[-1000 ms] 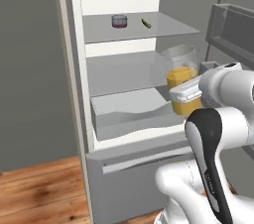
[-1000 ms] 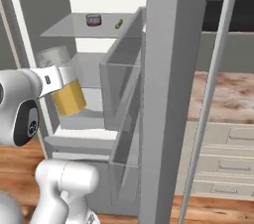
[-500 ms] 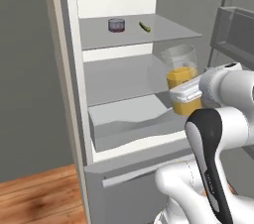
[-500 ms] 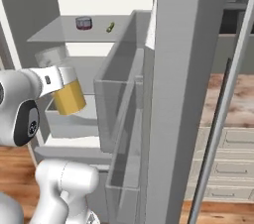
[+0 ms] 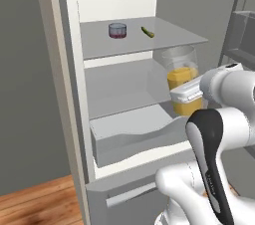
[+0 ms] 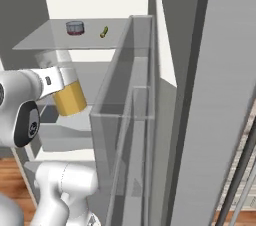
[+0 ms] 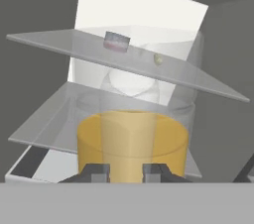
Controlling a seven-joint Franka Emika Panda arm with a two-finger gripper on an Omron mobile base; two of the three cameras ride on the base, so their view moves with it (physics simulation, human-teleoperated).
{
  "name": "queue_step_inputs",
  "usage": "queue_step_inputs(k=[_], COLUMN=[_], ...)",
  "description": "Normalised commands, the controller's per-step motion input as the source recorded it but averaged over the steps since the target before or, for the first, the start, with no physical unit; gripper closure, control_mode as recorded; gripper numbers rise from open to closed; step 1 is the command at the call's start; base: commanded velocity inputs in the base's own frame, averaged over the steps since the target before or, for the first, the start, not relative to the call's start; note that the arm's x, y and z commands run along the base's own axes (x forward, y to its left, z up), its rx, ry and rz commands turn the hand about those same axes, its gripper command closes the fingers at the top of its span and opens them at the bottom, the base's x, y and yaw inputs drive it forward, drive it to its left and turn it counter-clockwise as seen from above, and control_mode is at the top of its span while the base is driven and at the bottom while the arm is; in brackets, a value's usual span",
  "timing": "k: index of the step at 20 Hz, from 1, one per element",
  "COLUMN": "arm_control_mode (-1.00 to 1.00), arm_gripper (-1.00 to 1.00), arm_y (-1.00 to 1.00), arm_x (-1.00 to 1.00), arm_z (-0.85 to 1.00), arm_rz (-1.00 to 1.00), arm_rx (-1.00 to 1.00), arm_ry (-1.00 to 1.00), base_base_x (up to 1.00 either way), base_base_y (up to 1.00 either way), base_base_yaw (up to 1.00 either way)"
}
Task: Move the can and asparagus from the second highest shelf to the top shelf to make space. Then, place the pitcher from the counter on the cleared second highest shelf.
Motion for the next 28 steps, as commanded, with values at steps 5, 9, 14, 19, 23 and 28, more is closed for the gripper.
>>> queue_step_inputs(k=[5,9,14,19,23,28], arm_control_mode=[-1.00,-1.00,-1.00,-1.00,-1.00,-1.00], arm_gripper=[1.00,1.00,1.00,1.00,1.00,1.00], arm_y=[0.04,0.11,0.13,0.27,0.22,0.00], arm_x=[0.00,0.00,0.00,0.01,0.14,0.30], arm_z=[-0.09,-0.46,-0.41,-0.27,-0.38,-0.41], arm_rz=[-0.01,-0.02,0.00,0.00,0.00,0.00], arm_rx=[-0.02,-0.05,0.00,0.00,0.00,0.10], arm_ry=[0.00,-0.01,-0.03,0.00,0.00,-0.04], base_base_x=[0.06,0.00,0.00,0.00,0.00,0.00], base_base_y=[0.25,0.00,0.00,0.00,0.00,0.00], base_base_yaw=[-0.06,0.00,0.00,0.00,0.00,0.00])
